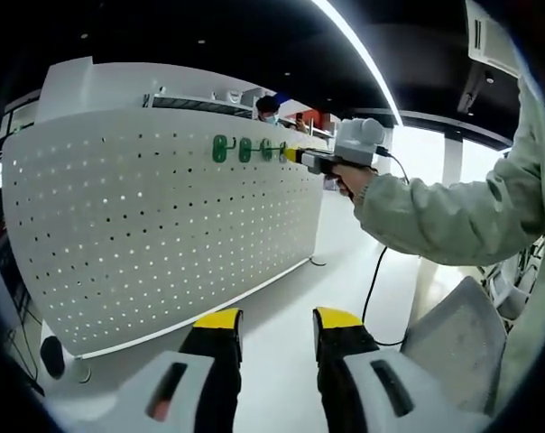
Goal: Insert the hook assembly into the mounting plate slot until the hook locks in place.
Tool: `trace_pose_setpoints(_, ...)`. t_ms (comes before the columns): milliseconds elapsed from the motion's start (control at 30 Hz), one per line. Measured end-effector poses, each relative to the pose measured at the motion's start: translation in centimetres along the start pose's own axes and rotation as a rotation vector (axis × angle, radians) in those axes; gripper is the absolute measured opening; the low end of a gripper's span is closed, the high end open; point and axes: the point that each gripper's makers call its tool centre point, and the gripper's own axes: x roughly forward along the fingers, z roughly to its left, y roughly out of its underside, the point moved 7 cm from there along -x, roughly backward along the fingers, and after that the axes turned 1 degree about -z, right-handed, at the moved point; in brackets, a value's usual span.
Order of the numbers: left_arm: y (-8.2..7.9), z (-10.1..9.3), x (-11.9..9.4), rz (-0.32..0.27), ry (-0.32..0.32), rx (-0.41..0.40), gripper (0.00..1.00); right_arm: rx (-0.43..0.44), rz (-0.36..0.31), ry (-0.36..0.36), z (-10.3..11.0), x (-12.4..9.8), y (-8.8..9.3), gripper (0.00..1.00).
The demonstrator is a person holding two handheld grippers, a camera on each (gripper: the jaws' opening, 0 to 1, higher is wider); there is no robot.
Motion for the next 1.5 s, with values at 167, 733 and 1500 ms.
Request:
trace_pose_setpoints(167,0.1,0.1,0.0,0.003,-0.003,-0.003,0.32,-0.009,-0.004,-0.001,0.0,-0.1,0.1,0.02)
trace_pose_setpoints(733,0.2,0.2,-0.1,0.0,-0.014,-0.009,0.32,0.019,0.075,-0.01,0.5,-2.3,1.9,0.19)
trace_pose_setpoints(1500,-0.5,-1.3,-2.4,-0.03,-0.036,0.012,0.34,0.205,0.238,-0.08,4.5,-12.9,2.4,0.48)
